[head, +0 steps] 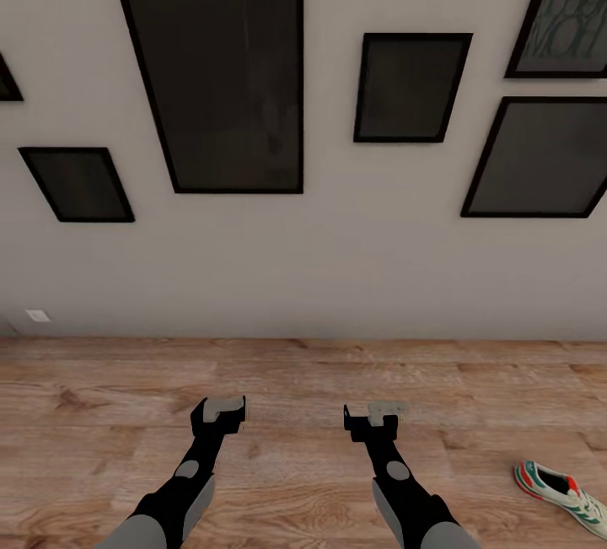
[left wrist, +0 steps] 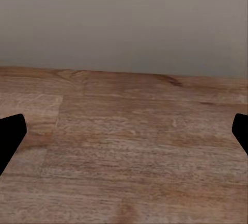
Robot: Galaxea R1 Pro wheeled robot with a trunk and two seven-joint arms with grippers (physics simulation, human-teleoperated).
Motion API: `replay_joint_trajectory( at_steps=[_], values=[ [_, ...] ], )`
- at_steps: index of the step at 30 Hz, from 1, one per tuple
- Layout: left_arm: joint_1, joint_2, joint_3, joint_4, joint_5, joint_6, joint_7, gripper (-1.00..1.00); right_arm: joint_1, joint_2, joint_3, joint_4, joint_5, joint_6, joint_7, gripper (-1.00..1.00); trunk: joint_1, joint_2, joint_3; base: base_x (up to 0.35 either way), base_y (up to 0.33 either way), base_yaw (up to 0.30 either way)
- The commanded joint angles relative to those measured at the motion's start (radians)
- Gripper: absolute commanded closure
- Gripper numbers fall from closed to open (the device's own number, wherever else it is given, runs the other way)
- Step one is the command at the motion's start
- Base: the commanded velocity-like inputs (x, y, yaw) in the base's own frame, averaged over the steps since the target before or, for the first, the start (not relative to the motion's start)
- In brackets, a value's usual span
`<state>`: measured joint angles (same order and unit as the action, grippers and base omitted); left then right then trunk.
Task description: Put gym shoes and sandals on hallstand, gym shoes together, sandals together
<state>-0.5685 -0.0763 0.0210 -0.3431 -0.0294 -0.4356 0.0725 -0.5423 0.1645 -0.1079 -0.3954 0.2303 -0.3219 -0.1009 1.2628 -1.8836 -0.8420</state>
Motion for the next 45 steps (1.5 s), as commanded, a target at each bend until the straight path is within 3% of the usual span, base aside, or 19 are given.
replay_joint_trajectory(
  at_steps=[1, 15, 23, 45],
  values=[
    [-0.001, 0.000, 0.002, 0.001, -0.003, -0.003, 0.003, -1.00, -0.001, 0.001, -0.007, 0.001, 0.011, -0.003, -0.002, -1.00, 0.000, 0.000, -0.001, 0.011, 0.297, 0.000],
    [-0.001, 0.001, 0.000, 0.001, -0.003, -0.003, 0.003, -1.00, -0.001, 0.001, -0.007, 0.001, 0.009, -0.003, -0.002, -1.00, 0.000, 0.000, -0.001, 0.013, 0.305, -0.004],
    [-0.001, 0.001, 0.000, 0.001, -0.004, -0.003, 0.003, -1.00, -0.001, 0.001, -0.007, 0.000, 0.009, -0.003, -0.002, -1.00, 0.000, 0.000, -0.001, 0.101, 0.285, -0.195],
    [-0.001, 0.003, -0.001, 0.001, -0.004, -0.003, 0.003, -1.00, -0.001, 0.000, -0.010, 0.004, 0.008, -0.003, -0.002, -1.00, 0.000, 0.000, -0.001, 0.014, 0.026, -0.285]
  ],
)
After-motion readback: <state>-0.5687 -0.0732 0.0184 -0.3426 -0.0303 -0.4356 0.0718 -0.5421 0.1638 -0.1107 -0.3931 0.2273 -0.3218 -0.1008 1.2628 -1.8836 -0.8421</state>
